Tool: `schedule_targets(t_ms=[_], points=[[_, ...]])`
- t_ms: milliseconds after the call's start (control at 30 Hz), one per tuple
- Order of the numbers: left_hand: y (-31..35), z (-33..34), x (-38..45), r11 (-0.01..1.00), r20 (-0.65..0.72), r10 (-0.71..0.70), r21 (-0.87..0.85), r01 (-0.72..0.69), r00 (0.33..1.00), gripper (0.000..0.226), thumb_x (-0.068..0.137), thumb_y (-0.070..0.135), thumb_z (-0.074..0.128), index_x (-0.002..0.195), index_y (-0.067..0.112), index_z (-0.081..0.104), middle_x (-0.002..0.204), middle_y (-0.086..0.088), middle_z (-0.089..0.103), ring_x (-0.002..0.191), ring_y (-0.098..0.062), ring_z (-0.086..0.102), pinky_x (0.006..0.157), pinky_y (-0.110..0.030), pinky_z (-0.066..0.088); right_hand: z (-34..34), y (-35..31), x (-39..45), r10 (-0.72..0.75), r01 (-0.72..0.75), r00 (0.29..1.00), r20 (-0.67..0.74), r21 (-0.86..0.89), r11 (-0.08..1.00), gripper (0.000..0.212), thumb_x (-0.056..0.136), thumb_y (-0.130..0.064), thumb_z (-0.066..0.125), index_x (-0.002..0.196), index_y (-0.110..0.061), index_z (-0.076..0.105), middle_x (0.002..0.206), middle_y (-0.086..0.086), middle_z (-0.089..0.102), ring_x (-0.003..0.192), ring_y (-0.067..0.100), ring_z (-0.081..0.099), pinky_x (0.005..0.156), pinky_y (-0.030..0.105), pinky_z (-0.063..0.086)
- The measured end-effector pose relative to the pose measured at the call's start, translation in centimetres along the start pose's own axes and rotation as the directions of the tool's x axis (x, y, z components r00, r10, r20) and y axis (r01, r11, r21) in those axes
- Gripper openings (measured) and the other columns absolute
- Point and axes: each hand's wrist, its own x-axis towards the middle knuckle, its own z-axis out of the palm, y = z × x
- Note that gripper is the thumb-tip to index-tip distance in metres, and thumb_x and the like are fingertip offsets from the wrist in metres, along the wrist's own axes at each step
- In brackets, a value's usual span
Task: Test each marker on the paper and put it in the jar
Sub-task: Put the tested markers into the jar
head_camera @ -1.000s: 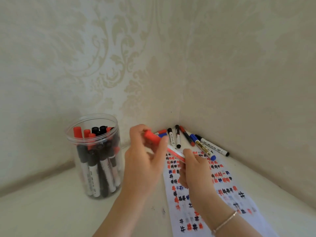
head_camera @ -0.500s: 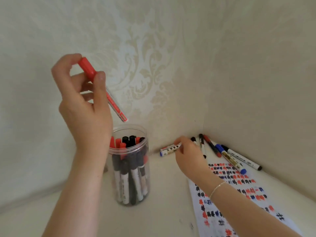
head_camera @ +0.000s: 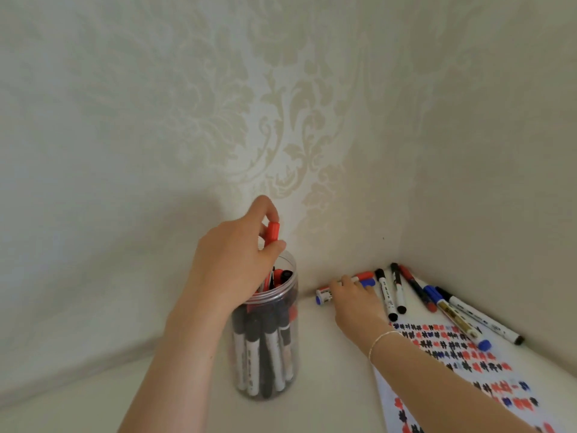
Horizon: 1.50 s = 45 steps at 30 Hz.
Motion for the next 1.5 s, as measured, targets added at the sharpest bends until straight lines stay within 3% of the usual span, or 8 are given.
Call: schedule_targets(t_ms=[433, 567, 733, 833, 933, 1033, 1200, 1500], points=[[-0.9, 1.2, 1.2, 0.969, 0.262, -0.188, 0.208, 0.135, 0.946, 0.031, 0.083, 0.026, 0.054, 0.068, 0.003, 0.068, 0.061, -0.011, 0.064, 0.051, -0.023, 0.053, 0.049, -0.029, 0.041, 0.6, 0.1, 0.5, -0.148, 0.140, 0.986, -0.078, -0.102, 0.985, 0.033, 0.094, -0.006, 0.042, 0.126, -0.008, 0.050, 0.124, 0.013, 0.055, 0.119, 0.031, 0.049, 0.103, 0.039, 0.032], [-0.1, 0.7, 0.9, 0.974, 0.021, -0.155, 0.172, 0.149, 0.988, 0.032, 0.085, 0.026, 0.051, 0.061, 0.006, 0.058, 0.061, -0.007, 0.054, 0.052, -0.021, 0.044, 0.051, -0.026, 0.034, -1.0, 0.2, 0.0, -0.149, 0.225, 0.901, -0.407, 0.144, 0.964, 0.037, 0.052, 0.000, 0.082, 0.080, -0.008, 0.060, 0.067, 0.007, 0.060, 0.057, 0.028, 0.060, 0.059, 0.031, 0.047], [3.3, 0.0, -1.3, 0.925, -0.684, 0.236, -0.059, -0.375, 0.690, 0.039, 0.093, 0.016, 0.051, 0.057, 0.003, 0.052, 0.062, -0.002, 0.050, 0.050, -0.018, 0.044, 0.048, -0.028, 0.035, -7.3, 1.0, -2.5, 0.330, 0.163, 0.923, -0.200, 0.977, 0.137, 0.003, 0.098, -0.018, 0.049, 0.100, -0.018, 0.049, 0.087, 0.003, 0.056, 0.067, 0.021, 0.061, 0.065, 0.036, 0.053], [6.4, 2.2, -3.9, 0.831, -0.472, 0.314, -0.282, -0.479, 0.824, 0.026, 0.094, 0.026, 0.050, 0.085, 0.005, 0.061, 0.084, -0.001, 0.058, 0.069, -0.010, 0.057, 0.054, -0.024, 0.049, -9.8, 2.6, -4.2, 0.394, 0.086, 0.919, 0.025, 0.961, -0.261, 0.007, 0.097, -0.017, 0.051, 0.102, -0.011, 0.052, 0.078, 0.005, 0.057, 0.057, 0.013, 0.061, 0.057, 0.030, 0.052], [8.5, 5.1, -6.3, 0.904, 0.050, 0.162, -0.409, -0.127, 0.986, 0.049, 0.091, 0.047, 0.051, 0.130, 0.017, 0.045, 0.124, 0.008, 0.048, 0.104, 0.000, 0.055, 0.081, -0.023, 0.054, -10.0, 3.9, -6.3, 0.426, 0.036, 0.900, 0.087, 0.961, -0.273, 0.009, 0.095, -0.020, 0.055, 0.098, -0.012, 0.057, 0.078, 0.005, 0.062, 0.066, 0.016, 0.060, 0.065, 0.033, 0.051], [8.8, 8.1, -7.3, 0.875, 0.408, 0.058, -0.461, 0.150, 0.911, 0.045, 0.092, 0.050, 0.048, 0.128, 0.022, 0.046, 0.110, 0.007, 0.057, 0.089, -0.006, 0.060, 0.078, -0.022, 0.051, -9.0, 4.6, -8.5, 0.463, -0.009, 0.878, 0.120, 0.972, -0.235, 0.009, 0.094, -0.022, 0.056, 0.096, -0.014, 0.060, 0.080, 0.005, 0.066, 0.076, 0.021, 0.061, 0.077, 0.040, 0.052], [9.7, 10.8, -9.2, 0.809, 0.480, 0.207, -0.575, 0.127, 0.853, 0.029, 0.099, 0.040, 0.043, 0.077, 0.024, 0.049, 0.063, 0.007, 0.048, 0.052, -0.007, 0.041, 0.048, -0.015, 0.034, -7.2, 5.9, -12.2, 0.404, -0.094, 0.875, 0.266, 0.912, -0.398, 0.015, 0.087, -0.011, 0.064, 0.100, -0.007, 0.057, 0.071, 0.001, 0.054, 0.059, 0.013, 0.052, 0.054, 0.027, 0.047], [12.4, 12.1, -12.8, 0.664, 0.617, 0.334, -0.691, 0.286, 0.712, 0.031, 0.100, 0.031, 0.043, 0.081, 0.027, 0.068, 0.079, 0.014, 0.071, 0.082, -0.005, 0.070, 0.085, -0.016, 0.048, -5.3, 8.3, -17.2, 0.337, -0.323, 0.832, 0.440, 0.879, -0.350, 0.025, 0.073, 0.002, 0.059, 0.058, -0.009, 0.042, 0.040, 0.003, 0.034, 0.034, 0.013, 0.024, 0.041, 0.025, 0.024]])
